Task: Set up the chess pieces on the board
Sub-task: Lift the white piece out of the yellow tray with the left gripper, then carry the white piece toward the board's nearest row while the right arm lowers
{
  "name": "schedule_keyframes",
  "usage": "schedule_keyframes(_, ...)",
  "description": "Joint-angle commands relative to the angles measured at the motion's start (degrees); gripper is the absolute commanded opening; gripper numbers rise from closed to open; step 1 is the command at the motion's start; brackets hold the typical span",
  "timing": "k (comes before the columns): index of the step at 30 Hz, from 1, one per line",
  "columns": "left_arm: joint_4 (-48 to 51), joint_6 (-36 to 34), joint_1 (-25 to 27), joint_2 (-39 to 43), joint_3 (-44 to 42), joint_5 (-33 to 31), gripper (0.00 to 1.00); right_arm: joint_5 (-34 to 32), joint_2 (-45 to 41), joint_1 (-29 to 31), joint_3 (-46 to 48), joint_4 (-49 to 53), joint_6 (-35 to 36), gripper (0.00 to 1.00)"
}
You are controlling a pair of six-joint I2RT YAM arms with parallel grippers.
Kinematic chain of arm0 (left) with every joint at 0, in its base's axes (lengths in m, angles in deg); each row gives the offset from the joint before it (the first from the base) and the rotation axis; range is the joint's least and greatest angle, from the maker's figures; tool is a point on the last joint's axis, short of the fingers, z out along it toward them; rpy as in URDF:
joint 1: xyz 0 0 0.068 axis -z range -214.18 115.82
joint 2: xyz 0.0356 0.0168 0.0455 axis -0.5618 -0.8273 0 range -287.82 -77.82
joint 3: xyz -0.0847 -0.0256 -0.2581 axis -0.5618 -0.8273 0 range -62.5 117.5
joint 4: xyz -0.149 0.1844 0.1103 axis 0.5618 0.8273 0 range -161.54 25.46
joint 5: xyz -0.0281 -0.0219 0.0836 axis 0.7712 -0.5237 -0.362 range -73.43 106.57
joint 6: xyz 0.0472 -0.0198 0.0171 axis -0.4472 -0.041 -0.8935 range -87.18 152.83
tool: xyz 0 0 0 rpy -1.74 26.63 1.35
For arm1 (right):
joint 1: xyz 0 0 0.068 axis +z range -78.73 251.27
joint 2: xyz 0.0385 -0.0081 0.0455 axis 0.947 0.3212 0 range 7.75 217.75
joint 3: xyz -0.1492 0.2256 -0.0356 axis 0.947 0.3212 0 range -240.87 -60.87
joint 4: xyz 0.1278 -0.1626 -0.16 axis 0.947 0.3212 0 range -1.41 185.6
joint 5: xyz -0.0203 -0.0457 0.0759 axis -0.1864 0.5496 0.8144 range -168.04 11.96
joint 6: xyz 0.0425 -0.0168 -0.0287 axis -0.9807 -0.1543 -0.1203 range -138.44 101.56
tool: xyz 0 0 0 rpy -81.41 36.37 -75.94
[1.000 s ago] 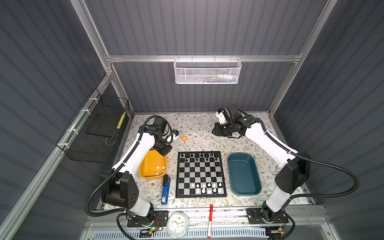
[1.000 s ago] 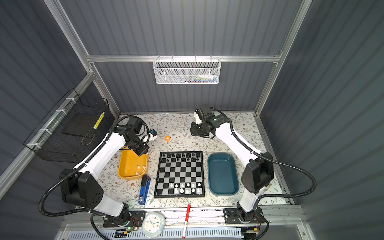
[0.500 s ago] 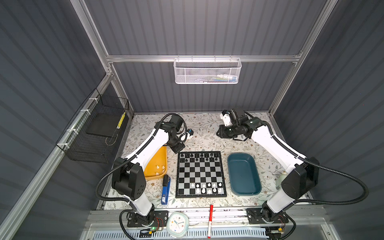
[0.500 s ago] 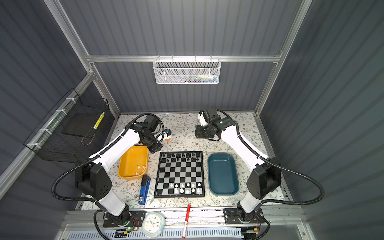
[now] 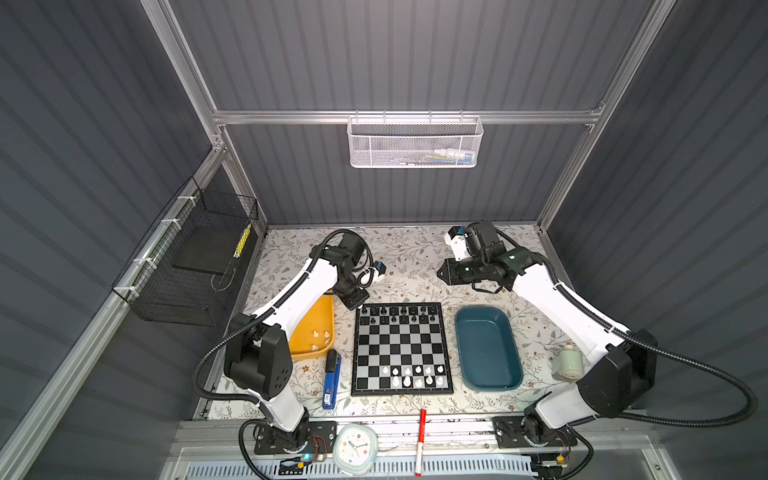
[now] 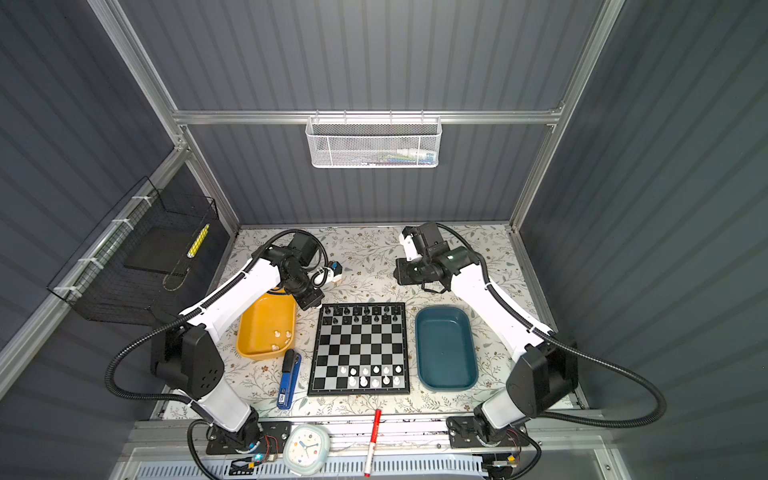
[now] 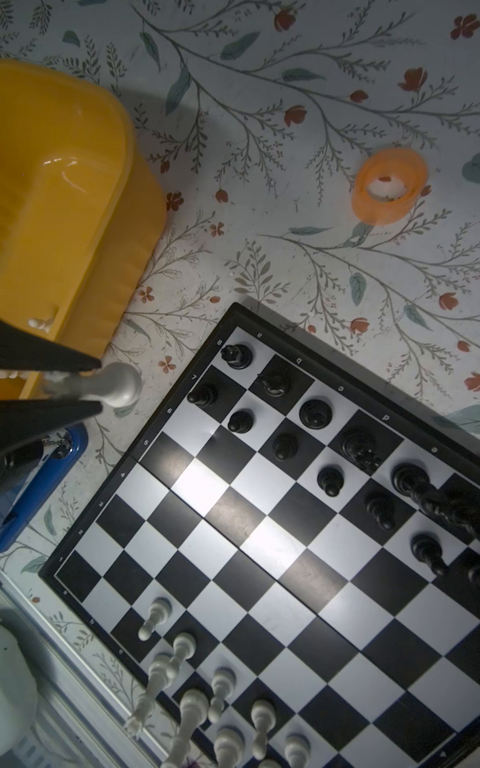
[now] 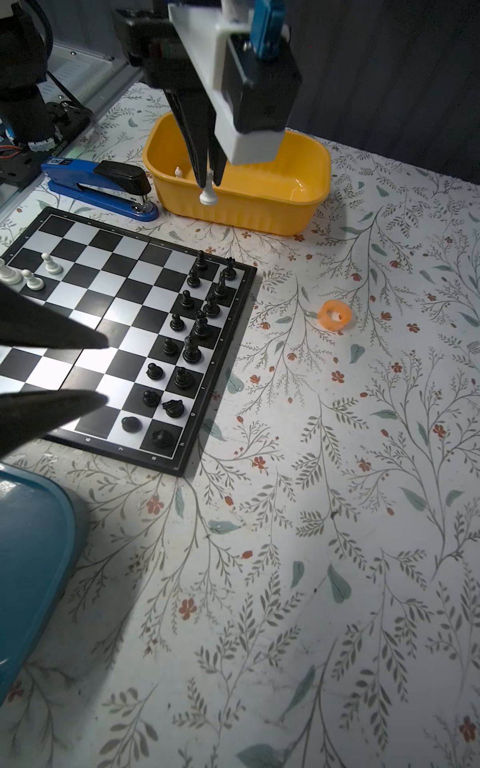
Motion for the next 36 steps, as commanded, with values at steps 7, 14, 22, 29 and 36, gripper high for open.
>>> schedule_keyframes(7, 4.1, -2.0, 0.3, 4.9, -2.3, 2.4, 0.11, 0.3, -3.2, 0.0, 3.9, -1.9, 2.3, 0.22)
schedule_keyframes(14, 2.9, -2.9, 1.0, 7.6, -8.0, 2.9, 0.11, 3.0, -5.9, 0.1, 9.2, -3.9, 1.2, 0.23)
schedule_keyframes(22, 0.9, -7.0, 1.7, 10.2, -12.9, 3.3, 0.11, 5.6, -8.6, 0.7, 14.1, -5.2, -1.6, 0.23)
schedule_keyframes(29, -1.1, -9.8, 3.0, 14.9, -20.2, 3.3, 0.11, 3.6, -10.2, 2.1, 18.7, -8.5, -4.4, 0.23)
schedule_keyframes(36, -0.6, -12.1, 4.1, 20.3, -25.6, 3.3, 0.11, 1.4, -11.0, 4.4, 21.1, -10.3, -6.8, 0.23)
